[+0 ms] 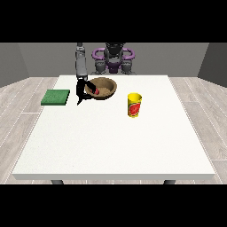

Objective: Pick the cup and pour the ball into the bowl, then pick the bowl and place it on the pad

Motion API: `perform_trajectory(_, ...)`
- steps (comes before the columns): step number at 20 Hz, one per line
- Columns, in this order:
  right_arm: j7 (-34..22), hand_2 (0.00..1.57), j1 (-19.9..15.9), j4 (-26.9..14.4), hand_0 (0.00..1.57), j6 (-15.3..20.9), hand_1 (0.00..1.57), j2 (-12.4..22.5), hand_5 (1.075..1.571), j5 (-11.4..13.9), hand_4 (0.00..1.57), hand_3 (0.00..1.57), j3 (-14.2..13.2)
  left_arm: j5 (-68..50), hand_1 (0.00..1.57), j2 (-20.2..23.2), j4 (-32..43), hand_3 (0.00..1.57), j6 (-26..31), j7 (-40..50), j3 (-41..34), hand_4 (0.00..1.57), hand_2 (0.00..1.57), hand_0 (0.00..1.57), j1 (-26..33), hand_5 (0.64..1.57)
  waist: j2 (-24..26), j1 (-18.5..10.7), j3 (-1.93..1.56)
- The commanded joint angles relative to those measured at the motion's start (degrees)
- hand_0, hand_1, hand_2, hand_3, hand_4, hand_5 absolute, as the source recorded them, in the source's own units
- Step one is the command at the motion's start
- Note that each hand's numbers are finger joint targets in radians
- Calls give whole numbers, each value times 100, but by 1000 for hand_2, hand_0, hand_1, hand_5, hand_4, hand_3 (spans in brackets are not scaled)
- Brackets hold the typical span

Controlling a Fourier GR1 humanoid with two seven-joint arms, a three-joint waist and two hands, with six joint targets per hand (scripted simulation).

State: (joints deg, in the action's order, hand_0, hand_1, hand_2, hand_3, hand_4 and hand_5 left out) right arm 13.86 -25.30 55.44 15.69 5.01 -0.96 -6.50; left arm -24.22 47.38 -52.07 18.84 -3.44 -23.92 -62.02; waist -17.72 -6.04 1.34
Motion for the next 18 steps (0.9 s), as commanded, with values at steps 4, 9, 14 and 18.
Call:
perform_trajectory(4, -2597, 1571, -591, 604, 1571, 187, 1571, 525, 1456, 747, 1260, 1571, 713, 89, 0, 371, 1056, 0, 264, -249, -259, 0, 0, 0, 354, 1545, 547, 600, -107)
perform_trajectory(9, -3484, 1571, -895, 974, 1571, -225, 1571, 822, 1477, 626, 1250, 1571, 631, 189, 0, 523, 1392, 0, 525, -879, -410, 0, 0, 0, 1005, 1543, 603, 901, -126)
perform_trajectory(14, -2953, 1571, -727, 806, 1571, -935, 1571, 1430, 1520, 404, 1299, 1571, 330, 151, 0, 907, 1400, 0, 668, -1206, -608, 0, 0, 0, 1122, 1539, 231, 1000, -131)
perform_trajectory(18, -2860, 1571, -1583, 96, 1571, -1121, 1571, 1780, 1520, 262, 1299, 1571, -90, 55, 0, 774, 954, 0, 268, -665, -419, 0, 0, 0, 475, 1538, -57, 810, -142)
